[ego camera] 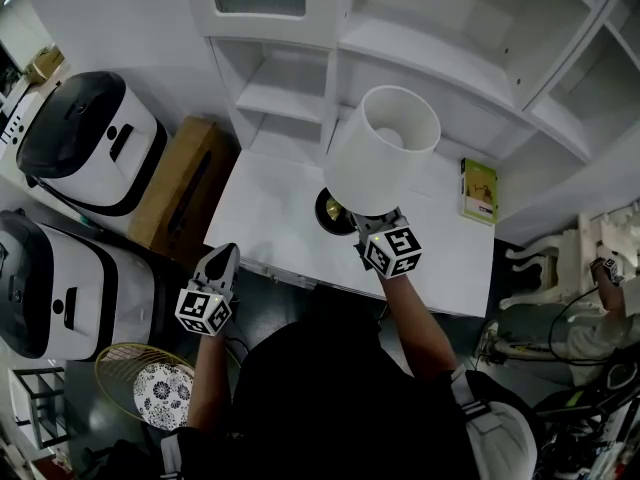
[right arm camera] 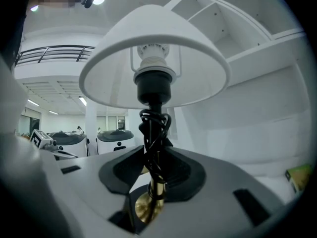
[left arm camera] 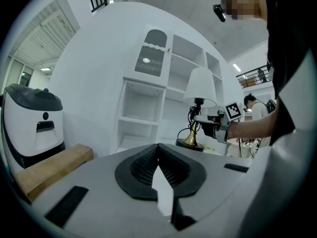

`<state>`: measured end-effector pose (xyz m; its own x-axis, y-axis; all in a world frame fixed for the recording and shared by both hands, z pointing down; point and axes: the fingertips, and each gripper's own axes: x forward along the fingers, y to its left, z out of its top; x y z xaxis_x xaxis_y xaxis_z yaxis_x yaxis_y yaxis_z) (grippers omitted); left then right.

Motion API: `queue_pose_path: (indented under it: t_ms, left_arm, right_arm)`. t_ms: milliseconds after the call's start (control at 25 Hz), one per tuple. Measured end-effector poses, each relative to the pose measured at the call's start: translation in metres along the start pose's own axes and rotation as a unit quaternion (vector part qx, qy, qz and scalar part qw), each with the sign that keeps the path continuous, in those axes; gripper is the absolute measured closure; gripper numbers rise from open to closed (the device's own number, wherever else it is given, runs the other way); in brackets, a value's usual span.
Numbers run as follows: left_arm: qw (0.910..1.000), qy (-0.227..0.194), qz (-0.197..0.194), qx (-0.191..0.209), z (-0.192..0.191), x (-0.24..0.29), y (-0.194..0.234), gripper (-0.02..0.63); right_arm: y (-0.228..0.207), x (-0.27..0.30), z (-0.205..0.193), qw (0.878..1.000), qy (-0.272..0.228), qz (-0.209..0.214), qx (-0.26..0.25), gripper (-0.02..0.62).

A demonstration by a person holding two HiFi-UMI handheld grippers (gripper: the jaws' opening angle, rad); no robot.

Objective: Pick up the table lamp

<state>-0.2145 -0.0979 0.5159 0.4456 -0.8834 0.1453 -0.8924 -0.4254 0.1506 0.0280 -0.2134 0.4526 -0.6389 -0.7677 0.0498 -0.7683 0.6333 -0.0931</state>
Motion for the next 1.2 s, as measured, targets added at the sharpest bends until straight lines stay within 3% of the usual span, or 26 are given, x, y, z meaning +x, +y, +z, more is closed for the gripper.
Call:
queue_pose_path:
  t_ms: [1200]
  left_arm:
    - [1.0,-0.001,-0.003,-0.004,-0.005,0.001,-0.001,0.595]
  right_arm:
    - [-0.008,-0.011,0.009,1.0,-0.001,-0.013,0.005,0.476]
